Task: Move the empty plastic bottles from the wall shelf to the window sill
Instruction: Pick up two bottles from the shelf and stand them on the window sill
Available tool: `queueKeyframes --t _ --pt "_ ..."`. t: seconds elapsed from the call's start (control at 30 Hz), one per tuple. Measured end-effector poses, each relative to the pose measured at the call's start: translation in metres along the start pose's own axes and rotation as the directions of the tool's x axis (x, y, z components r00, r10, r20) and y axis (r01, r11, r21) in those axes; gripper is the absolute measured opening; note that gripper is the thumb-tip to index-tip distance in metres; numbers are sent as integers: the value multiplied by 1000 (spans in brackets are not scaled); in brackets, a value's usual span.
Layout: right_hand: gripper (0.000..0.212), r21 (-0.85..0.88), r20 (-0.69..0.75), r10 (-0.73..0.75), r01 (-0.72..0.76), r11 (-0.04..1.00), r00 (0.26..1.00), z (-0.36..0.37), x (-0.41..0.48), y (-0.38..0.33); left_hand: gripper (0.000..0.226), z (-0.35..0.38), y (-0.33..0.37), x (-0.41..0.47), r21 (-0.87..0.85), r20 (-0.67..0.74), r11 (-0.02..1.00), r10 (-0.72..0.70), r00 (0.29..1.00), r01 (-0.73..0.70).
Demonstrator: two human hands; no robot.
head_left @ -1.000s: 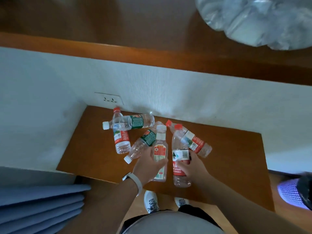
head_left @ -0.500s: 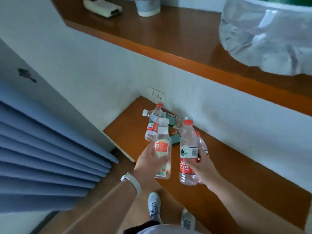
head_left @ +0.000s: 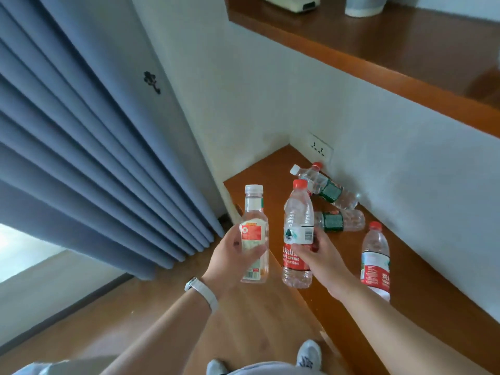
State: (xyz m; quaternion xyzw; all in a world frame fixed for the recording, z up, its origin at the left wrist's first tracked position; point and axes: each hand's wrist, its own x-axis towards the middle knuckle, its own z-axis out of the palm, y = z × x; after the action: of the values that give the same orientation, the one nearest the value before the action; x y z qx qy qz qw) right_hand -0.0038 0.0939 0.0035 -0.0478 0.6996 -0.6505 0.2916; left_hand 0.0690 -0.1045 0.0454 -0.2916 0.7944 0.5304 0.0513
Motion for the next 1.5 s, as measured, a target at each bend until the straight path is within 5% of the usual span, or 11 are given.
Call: queueKeyframes --t 0.57,1.0,1.5 --pt "34 -157 209 -90 124 980 974 278 3 -36 36 -247 -154 -57 -382 -253 923 -53 966 -50" --pt "33 -234 519 -26 172 957 855 483 1 -34 42 -376 -278 -141 -539 -537 834 -233 810 -117" --pt "35 -260 736 102 140 955 669 617 50 -29 52 -443 -335 -149 -608 -654 786 -420 629 -107"
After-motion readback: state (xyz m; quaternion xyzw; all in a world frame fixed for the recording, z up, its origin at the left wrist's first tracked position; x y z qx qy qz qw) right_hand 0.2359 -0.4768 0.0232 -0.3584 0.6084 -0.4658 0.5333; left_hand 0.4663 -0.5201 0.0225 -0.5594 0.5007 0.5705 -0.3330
